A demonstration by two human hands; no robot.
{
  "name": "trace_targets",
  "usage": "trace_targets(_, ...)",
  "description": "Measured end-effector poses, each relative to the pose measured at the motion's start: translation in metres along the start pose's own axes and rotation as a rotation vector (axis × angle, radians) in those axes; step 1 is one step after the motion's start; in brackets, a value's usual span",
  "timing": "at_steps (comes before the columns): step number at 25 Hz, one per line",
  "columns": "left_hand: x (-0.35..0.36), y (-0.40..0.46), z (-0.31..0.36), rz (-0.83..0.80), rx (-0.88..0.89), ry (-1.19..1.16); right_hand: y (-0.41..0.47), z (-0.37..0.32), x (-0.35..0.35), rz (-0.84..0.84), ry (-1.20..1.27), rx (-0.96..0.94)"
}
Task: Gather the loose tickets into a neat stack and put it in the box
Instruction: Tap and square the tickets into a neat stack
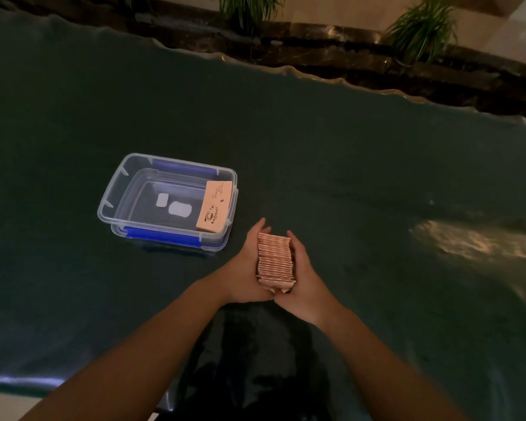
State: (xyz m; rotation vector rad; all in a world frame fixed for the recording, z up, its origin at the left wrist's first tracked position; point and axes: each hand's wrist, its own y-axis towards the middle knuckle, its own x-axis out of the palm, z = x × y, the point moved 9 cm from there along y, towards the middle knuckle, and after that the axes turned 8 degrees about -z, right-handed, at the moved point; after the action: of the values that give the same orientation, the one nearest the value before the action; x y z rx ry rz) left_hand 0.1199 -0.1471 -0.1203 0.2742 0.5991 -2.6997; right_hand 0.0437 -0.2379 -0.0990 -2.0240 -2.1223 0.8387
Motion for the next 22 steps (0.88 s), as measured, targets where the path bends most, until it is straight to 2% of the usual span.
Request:
trace_targets(4, 0.009, 0.001, -0.012, -0.031, -0.062, -0.017, 0.011, 0.011, 0.011, 0.008, 0.049, 0.024)
trace_targets(9, 0.001, -0.001, -0.016, 0.062, -0.142, -0.117, 0.021, 0.019, 0.009, 0.04, 0.079, 0.059)
trace_targets(15, -0.006, -0.01, -0.012, 0.108, -0.124, -0.251, 0.01, 0.028, 0.002, 0.032, 0.246, 0.06)
trace_targets(18, -0.009, -0.011, -0.011, 0.138, -0.127, -0.386, 0.0, 0.048, 0.001, 0.069, 0.482, 0.116)
trace_targets(22, 0.004, -0.011, 0.005, 0.081, -0.147, -0.543, -0.005, 0.056, 0.023, -0.014, 0.954, 0.127)
